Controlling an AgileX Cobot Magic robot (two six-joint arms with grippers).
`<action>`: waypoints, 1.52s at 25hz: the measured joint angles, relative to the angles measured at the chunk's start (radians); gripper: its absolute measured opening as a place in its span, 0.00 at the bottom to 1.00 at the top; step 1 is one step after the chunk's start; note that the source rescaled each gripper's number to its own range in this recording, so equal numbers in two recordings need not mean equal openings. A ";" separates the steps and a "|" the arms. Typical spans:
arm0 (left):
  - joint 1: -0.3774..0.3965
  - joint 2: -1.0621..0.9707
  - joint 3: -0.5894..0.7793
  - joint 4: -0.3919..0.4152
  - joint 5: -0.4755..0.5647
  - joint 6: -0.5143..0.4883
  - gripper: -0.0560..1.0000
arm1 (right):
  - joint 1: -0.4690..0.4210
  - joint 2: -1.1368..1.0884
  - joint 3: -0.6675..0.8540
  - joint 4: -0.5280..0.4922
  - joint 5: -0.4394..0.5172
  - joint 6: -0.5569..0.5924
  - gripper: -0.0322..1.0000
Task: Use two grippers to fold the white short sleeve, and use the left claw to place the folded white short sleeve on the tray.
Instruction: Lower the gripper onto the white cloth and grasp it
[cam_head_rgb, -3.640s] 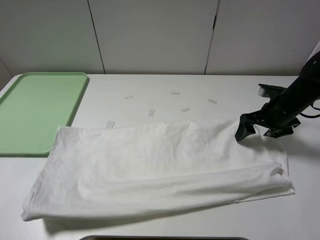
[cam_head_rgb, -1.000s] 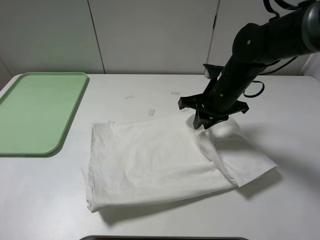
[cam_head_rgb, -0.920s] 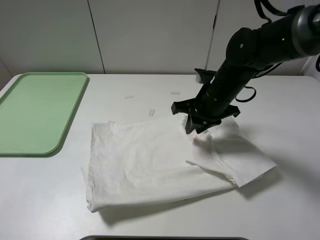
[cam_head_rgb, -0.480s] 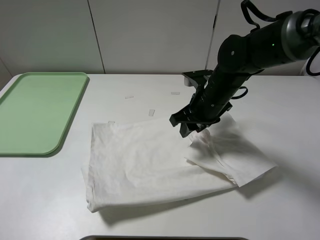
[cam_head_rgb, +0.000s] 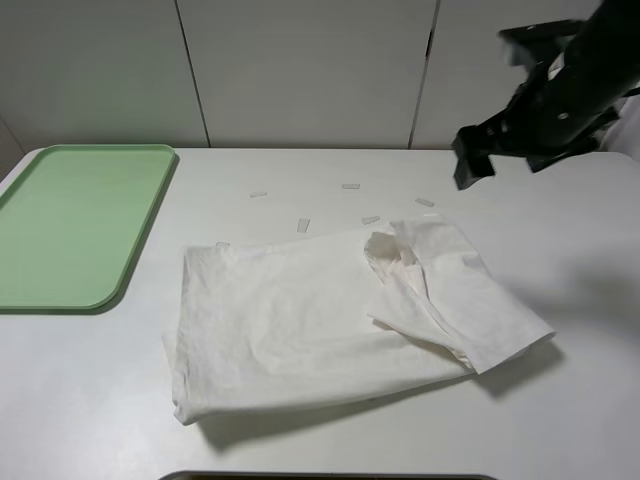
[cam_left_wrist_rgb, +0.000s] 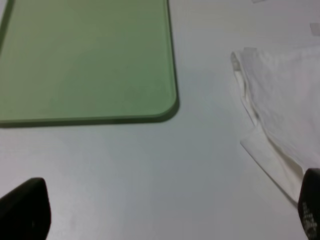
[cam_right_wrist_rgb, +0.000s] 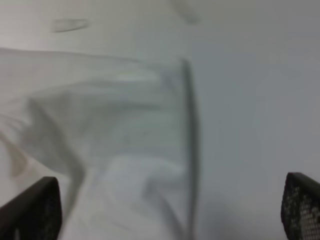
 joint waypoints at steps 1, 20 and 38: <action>0.000 0.000 0.000 0.000 0.000 0.000 1.00 | -0.023 -0.030 0.000 -0.002 0.025 0.005 0.96; 0.000 0.000 0.000 0.000 0.000 0.000 1.00 | -0.353 -0.979 0.223 0.070 0.234 -0.019 0.99; 0.000 0.000 0.000 0.000 -0.001 0.000 1.00 | -0.214 -1.559 0.329 0.044 0.317 -0.059 1.00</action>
